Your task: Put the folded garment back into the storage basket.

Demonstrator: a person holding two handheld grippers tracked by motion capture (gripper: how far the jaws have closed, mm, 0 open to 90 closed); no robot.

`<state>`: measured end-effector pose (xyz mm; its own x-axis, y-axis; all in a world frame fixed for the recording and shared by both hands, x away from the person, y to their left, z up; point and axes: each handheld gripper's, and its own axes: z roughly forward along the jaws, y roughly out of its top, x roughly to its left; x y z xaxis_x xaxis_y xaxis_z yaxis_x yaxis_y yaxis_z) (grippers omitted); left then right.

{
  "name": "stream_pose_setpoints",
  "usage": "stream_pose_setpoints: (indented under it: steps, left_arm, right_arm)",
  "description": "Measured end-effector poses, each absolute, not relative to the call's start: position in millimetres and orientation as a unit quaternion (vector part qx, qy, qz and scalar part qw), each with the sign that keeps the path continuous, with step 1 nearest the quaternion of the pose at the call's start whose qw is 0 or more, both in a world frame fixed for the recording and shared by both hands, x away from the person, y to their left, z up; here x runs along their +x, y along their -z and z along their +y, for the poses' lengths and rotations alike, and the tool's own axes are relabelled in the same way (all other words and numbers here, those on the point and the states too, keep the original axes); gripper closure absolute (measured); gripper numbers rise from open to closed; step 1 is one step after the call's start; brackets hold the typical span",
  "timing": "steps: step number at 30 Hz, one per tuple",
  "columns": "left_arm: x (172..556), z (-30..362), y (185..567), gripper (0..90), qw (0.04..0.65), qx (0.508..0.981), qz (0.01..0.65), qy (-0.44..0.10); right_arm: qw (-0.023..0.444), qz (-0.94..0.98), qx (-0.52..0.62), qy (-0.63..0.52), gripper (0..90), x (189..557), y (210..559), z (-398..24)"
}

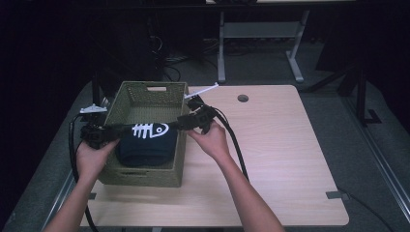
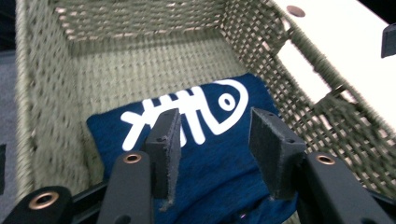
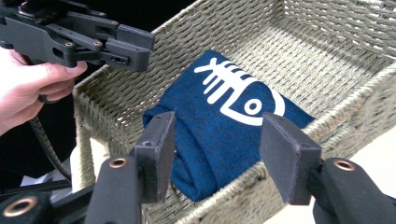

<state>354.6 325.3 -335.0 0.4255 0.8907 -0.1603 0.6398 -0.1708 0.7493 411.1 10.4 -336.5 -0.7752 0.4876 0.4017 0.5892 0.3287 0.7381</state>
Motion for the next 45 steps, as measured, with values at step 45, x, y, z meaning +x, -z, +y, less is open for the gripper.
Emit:
stream_pose_setpoints:
  steps: [45]
  left_arm:
    - [345.3, 248.1, 319.5, 24.2, 0.438, 0.758, 0.459, -0.152]
  right_arm:
    - [0.026, -0.780, -0.353, 0.516, 29.7, 396.7, 331.5, -112.2]
